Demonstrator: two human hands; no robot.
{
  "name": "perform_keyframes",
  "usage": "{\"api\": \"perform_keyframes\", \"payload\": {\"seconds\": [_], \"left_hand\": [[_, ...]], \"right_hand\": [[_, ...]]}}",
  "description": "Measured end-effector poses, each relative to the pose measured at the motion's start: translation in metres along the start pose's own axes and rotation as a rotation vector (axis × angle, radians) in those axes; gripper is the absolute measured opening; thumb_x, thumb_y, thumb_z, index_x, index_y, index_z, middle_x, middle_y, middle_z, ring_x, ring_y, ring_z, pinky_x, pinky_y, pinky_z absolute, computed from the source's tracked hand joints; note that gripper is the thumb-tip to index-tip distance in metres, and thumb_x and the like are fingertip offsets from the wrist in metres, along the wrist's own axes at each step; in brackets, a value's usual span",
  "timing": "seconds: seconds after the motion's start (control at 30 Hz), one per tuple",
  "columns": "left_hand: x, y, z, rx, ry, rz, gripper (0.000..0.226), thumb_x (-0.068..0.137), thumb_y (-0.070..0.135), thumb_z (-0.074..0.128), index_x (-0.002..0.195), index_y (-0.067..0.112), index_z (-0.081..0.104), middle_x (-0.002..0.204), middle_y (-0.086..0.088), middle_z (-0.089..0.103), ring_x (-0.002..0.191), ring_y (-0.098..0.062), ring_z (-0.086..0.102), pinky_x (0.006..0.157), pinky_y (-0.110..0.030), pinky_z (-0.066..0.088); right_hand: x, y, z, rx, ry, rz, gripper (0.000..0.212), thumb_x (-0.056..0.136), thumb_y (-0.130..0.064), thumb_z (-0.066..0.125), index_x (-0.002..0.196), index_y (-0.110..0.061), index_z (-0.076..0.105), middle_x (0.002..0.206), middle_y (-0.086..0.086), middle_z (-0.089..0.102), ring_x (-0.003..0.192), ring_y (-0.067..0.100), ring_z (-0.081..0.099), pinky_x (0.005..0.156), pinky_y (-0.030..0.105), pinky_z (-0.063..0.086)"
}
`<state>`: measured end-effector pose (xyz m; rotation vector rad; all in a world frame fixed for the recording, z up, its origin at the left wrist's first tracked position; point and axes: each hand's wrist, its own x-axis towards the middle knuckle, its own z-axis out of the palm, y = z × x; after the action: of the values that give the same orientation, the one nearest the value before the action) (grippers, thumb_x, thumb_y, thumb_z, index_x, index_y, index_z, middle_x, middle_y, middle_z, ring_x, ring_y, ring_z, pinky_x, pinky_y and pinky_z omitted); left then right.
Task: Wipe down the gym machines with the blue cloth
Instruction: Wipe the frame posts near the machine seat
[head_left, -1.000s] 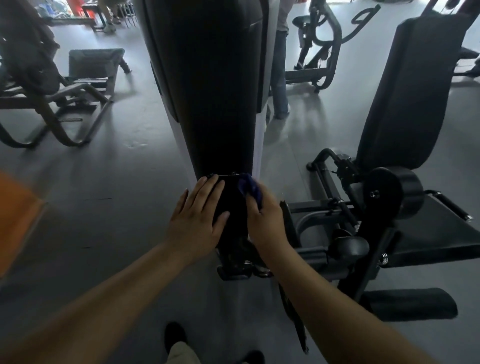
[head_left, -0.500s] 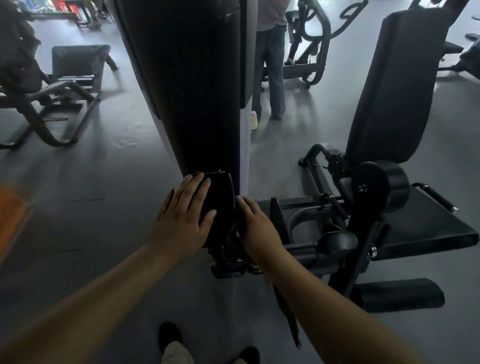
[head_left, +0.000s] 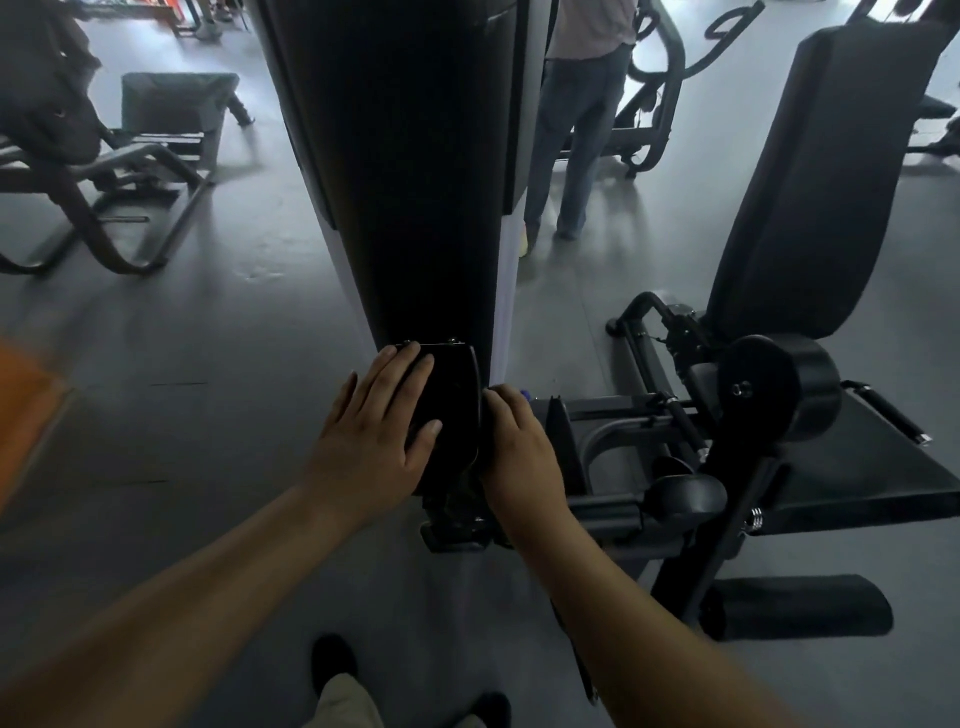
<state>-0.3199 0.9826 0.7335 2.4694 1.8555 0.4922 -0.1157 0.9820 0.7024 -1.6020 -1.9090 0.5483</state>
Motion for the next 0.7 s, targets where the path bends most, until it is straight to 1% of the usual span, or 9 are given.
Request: {"api": "perform_keyframes", "payload": {"seconds": [0.07,0.17,0.23,0.3,0.43,0.53,0.6,0.63,0.7], "left_hand": [[0.0,-0.001,-0.001,-0.005,0.001,0.01,0.074,0.11,0.052,0.039,0.175,0.024,0.018,0.183,0.006,0.009,0.17,-0.015,0.002,0.134,-0.059,0.022],[0.0,-0.001,-0.001,-0.011,-0.013,0.012,0.072,0.112,0.05,0.042,0.175,0.024,0.017,0.183,0.006,0.008,0.17,-0.015,0.001,0.134,-0.059,0.021],[0.0,0.001,-0.002,-0.02,-0.014,0.01,0.072,0.112,0.05,0.04,0.175,0.025,0.016,0.183,0.007,0.007,0.17,-0.014,0.0,0.134,-0.059,0.02],[0.0,0.001,-0.002,-0.029,-0.012,0.01,0.074,0.11,0.052,0.039,0.175,0.025,0.016,0.183,0.007,0.007,0.17,-0.014,0.0,0.135,-0.059,0.019],[-0.002,0.0,-0.001,-0.024,-0.009,0.008,0.072,0.112,0.049,0.042,0.175,0.025,0.015,0.183,0.007,0.006,0.17,-0.014,-0.001,0.135,-0.059,0.019],[-0.001,0.001,-0.003,-0.033,-0.005,0.004,0.074,0.111,0.049,0.042,0.175,0.025,0.015,0.183,0.006,0.008,0.17,-0.015,0.001,0.135,-0.058,0.019],[0.0,0.001,-0.004,-0.041,-0.011,0.008,0.074,0.111,0.049,0.043,0.175,0.026,0.014,0.183,0.006,0.007,0.17,-0.014,-0.001,0.135,-0.058,0.018],[-0.001,0.002,-0.005,-0.048,-0.014,0.006,0.074,0.112,0.049,0.043,0.175,0.026,0.013,0.183,0.006,0.006,0.17,-0.014,-0.002,0.135,-0.058,0.018],[-0.002,0.002,-0.004,-0.062,-0.014,-0.001,0.075,0.111,0.048,0.045,0.175,0.026,0.013,0.183,0.007,0.006,0.17,-0.014,-0.002,0.136,-0.058,0.017]], "right_hand": [[0.0,-0.005,-0.004,0.03,0.061,-0.04,0.057,0.1,-0.023,0.063,0.155,-0.014,0.052,0.159,-0.002,0.047,0.132,0.024,0.06,0.106,0.041,0.056],[-0.013,-0.006,-0.008,0.009,0.127,-0.081,0.058,0.103,-0.018,0.065,0.158,-0.009,0.05,0.164,0.005,0.046,0.144,0.024,0.054,0.116,0.036,0.05],[-0.03,0.001,0.0,-0.024,0.048,-0.063,0.068,0.102,-0.019,0.066,0.165,-0.009,0.04,0.17,0.008,0.038,0.15,0.026,0.048,0.12,0.039,0.048],[-0.045,0.005,0.007,-0.015,-0.053,-0.02,0.075,0.103,-0.019,0.068,0.168,-0.012,0.032,0.172,0.006,0.032,0.152,0.026,0.046,0.119,0.042,0.049],[-0.054,-0.01,-0.001,0.027,0.054,-0.007,0.069,0.104,-0.033,0.057,0.166,-0.011,0.038,0.171,0.005,0.038,0.153,0.022,0.045,0.124,0.037,0.044],[-0.059,-0.013,0.004,0.01,-0.01,0.027,0.079,0.098,-0.026,0.066,0.168,-0.013,0.033,0.173,0.004,0.031,0.153,0.024,0.044,0.121,0.041,0.048],[-0.058,-0.011,0.003,0.007,-0.04,0.038,0.077,0.099,-0.038,0.058,0.167,-0.014,0.034,0.172,0.004,0.033,0.151,0.024,0.047,0.118,0.043,0.05],[-0.057,-0.013,0.001,0.011,-0.014,0.035,0.074,0.1,-0.043,0.052,0.166,-0.012,0.037,0.17,0.005,0.037,0.15,0.024,0.048,0.119,0.042,0.049],[-0.054,-0.023,-0.005,0.037,0.088,0.027,0.069,0.103,-0.041,0.044,0.163,-0.008,0.044,0.167,0.008,0.043,0.15,0.024,0.049,0.122,0.038,0.045]]}}
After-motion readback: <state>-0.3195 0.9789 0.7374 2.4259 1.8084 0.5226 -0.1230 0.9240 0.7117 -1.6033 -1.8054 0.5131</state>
